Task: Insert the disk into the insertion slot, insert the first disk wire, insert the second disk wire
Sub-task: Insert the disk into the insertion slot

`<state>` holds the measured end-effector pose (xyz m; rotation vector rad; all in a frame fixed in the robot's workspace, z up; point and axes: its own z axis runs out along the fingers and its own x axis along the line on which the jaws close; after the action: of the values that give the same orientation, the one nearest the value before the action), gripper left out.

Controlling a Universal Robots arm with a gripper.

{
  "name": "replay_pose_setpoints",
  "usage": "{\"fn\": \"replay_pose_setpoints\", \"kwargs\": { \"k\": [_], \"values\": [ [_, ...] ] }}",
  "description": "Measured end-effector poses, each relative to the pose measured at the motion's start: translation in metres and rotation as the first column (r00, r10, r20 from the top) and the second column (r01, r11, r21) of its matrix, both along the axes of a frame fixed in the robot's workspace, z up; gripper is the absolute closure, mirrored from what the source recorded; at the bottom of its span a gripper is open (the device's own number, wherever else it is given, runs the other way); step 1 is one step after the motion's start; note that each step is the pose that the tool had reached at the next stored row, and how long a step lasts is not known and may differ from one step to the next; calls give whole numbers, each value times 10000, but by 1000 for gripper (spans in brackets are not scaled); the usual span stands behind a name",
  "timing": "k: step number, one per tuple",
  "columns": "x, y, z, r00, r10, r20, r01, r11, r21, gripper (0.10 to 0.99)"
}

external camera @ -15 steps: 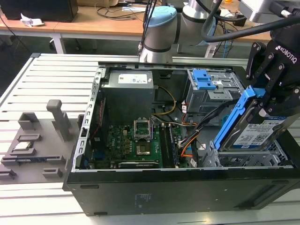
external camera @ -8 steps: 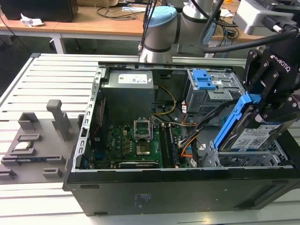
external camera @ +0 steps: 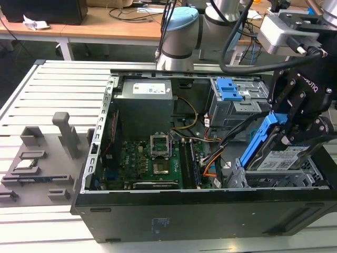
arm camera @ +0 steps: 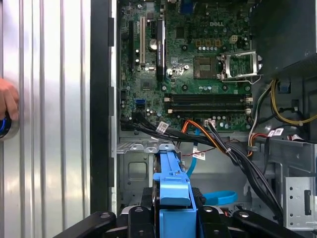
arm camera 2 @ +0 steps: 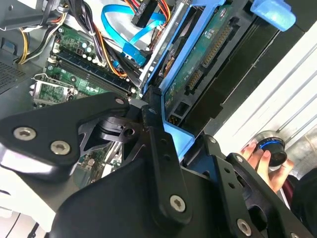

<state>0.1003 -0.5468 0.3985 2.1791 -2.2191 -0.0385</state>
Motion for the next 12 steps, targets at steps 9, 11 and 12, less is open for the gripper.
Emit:
{"fn": "replay_pose_setpoints", "kwargs": {
  "k": [9, 11, 12],
  "values": [
    [0, 0, -48, 10000, 0, 1, 0, 10000, -1, 718],
    [0, 0, -49, 10000, 0, 0, 0, 10000, -2, 647],
    [0, 0, -49, 10000, 0, 0, 0, 10000, -2, 647]
  ]
}}
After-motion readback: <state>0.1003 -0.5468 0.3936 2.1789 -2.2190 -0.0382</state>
